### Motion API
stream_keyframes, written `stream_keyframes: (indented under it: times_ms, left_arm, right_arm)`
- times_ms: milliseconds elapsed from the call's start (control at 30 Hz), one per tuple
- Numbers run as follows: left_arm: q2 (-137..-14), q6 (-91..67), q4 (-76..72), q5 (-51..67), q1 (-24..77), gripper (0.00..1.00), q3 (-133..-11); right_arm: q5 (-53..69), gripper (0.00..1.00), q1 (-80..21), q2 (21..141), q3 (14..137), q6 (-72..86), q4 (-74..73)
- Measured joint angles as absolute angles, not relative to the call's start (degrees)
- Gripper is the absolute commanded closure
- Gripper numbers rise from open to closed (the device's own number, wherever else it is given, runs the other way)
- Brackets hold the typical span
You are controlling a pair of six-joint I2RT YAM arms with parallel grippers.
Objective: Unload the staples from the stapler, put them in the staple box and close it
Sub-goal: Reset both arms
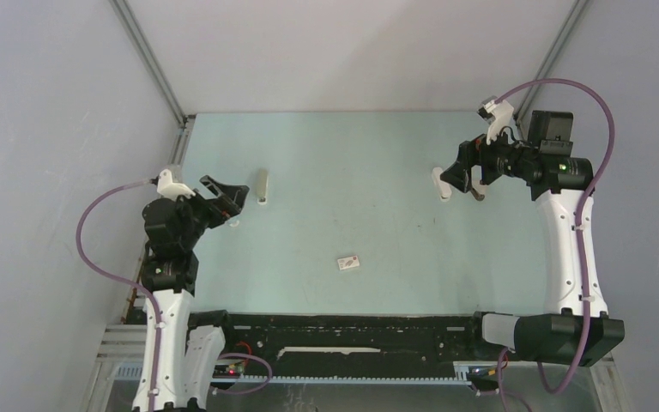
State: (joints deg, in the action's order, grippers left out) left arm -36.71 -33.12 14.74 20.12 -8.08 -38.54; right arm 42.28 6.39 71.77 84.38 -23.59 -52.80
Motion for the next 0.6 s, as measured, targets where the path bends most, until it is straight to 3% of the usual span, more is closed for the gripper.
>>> stream_keyframes:
  times_ms: [600]
  left_arm:
    - [-36.73, -33.69, 14.7, 23.29, -9.93, 0.0, -38.54]
  right_arm:
    - [44.16, 0.0, 6.98, 71.55, 83.72, -20.01, -50.92]
